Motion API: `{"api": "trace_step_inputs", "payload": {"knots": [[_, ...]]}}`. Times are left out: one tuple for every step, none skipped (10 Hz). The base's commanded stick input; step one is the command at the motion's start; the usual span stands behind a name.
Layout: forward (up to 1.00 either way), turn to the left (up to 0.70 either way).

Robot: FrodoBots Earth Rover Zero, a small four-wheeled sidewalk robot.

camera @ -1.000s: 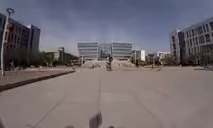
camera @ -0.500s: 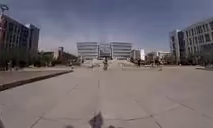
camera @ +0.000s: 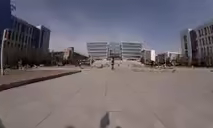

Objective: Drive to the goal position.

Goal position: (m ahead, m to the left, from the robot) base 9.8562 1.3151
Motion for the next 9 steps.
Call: {"api": "trace_step_inputs", "payload": {"knots": [[1.00, 0.00], [1.00, 0.00], [1.00, 0.00], [1.00, 0.00], [1.00, 0.00], [1.00, 0.00], [1.00, 0.00], [1.00, 0.00], [1.00, 0.00]]}}
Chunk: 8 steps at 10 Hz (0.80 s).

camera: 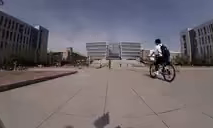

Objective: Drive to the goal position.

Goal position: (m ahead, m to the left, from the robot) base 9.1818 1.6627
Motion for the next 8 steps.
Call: {"api": "trace_step_inputs", "payload": {"knots": [[1.00, 0.00], [1.00, 0.00], [1.00, 0.00], [1.00, 0.00], [1.00, 0.00], [1.00, 0.00], [1.00, 0.00], [1.00, 0.00]]}}
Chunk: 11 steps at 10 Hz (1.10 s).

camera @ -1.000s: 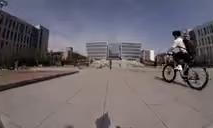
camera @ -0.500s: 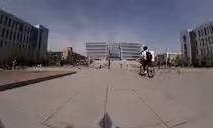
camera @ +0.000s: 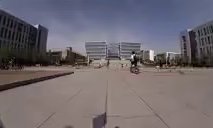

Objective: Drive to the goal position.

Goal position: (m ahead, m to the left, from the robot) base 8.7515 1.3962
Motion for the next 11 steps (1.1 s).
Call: {"api": "trace_step_inputs", "payload": {"knots": [[1.00, 0.00], [1.00, 0.10], [1.00, 0.18], [1.00, 0.33], [1.00, 0.40], [1.00, 0.40], [1.00, 0.40], [1.00, 0.40], [1.00, 0.40], [1.00, 0.40], [1.00, 0.40]]}}
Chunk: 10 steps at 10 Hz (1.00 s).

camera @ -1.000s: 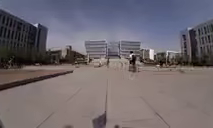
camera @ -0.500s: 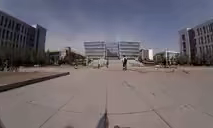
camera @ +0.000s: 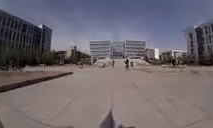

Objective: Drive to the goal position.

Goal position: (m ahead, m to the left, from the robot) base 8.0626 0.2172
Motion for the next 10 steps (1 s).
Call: {"api": "trace_step_inputs", "payload": {"knots": [[1.00, 0.33], [1.00, 0.23], [1.00, 0.00], [1.00, 0.00], [1.00, 0.00], [1.00, 0.00], [1.00, 0.00], [1.00, 0.00], [1.00, 0.00], [1.00, 0.00]]}}
